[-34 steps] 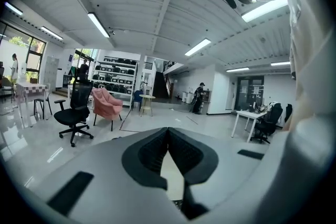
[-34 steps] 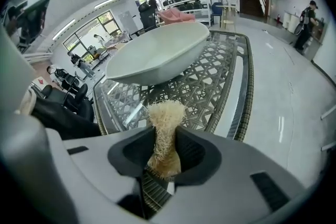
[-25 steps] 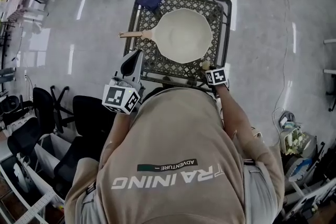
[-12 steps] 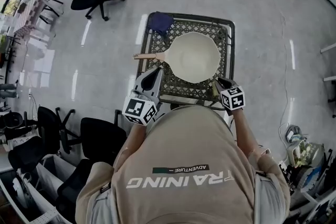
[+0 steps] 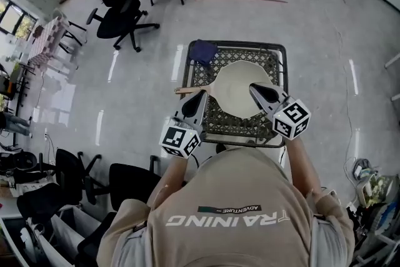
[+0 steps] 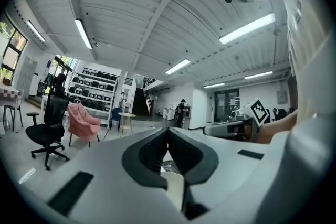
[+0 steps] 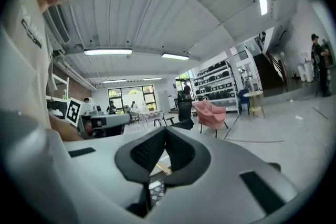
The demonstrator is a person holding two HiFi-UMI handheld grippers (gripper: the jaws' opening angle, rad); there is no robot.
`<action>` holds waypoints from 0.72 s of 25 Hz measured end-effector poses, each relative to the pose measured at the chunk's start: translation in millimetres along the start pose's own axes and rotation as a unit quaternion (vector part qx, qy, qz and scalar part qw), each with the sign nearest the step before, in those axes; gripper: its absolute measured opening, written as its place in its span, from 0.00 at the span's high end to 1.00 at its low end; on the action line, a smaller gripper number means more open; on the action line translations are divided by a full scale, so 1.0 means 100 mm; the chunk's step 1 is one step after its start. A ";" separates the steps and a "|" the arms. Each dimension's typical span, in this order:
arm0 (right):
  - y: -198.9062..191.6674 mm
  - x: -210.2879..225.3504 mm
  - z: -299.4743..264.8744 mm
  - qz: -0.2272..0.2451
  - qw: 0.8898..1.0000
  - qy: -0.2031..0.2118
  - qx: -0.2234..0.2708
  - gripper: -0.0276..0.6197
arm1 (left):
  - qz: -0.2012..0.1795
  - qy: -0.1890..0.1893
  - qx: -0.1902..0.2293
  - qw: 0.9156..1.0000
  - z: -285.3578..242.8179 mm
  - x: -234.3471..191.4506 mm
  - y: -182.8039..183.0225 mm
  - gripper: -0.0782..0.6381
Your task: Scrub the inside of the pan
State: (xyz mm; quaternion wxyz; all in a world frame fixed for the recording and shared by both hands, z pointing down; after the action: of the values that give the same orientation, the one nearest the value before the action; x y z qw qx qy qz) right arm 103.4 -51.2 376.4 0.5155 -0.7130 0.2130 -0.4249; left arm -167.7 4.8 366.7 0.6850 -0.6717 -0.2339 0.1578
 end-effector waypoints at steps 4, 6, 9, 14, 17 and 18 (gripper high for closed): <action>0.42 -0.25 -0.04 0.075 0.997 0.007 0.027 0.93 | -0.007 -0.003 0.025 1.000 -0.12 -0.07 0.15 0.87; 0.50 -0.28 -0.04 0.099 0.995 0.001 0.023 0.93 | -0.001 0.000 0.028 1.000 -0.17 -0.08 0.13 0.87; 0.50 -0.29 -0.01 0.112 0.994 -0.008 0.009 0.93 | 0.018 0.000 0.023 1.000 -0.18 -0.06 0.04 0.87; 0.43 -0.26 0.05 0.106 0.994 -0.024 -0.003 0.93 | 0.022 -0.008 0.021 1.000 -0.17 -0.03 0.00 0.87; 0.40 -0.21 0.07 0.098 0.995 -0.027 -0.001 0.93 | 0.020 -0.009 0.018 1.000 -0.19 0.00 0.01 0.87; 0.40 -0.20 0.07 0.094 0.995 -0.028 0.001 0.93 | 0.020 -0.010 0.017 1.000 -0.19 0.01 0.01 0.87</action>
State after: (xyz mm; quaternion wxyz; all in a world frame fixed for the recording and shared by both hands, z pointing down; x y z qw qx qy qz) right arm 104.1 -47.9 331.3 0.5601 -0.7006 0.2642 -0.3545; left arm -156.4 -11.1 365.8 0.6905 -0.6631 -0.2247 0.1817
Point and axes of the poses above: the fingertips, and each gripper's own axes: z backward along the fingers, x to its right, y out of its top, the point moved 10 cm from there along z, backward along the fingers, and after that the axes turned 12 degrees about -z, right-handed, at the moved point
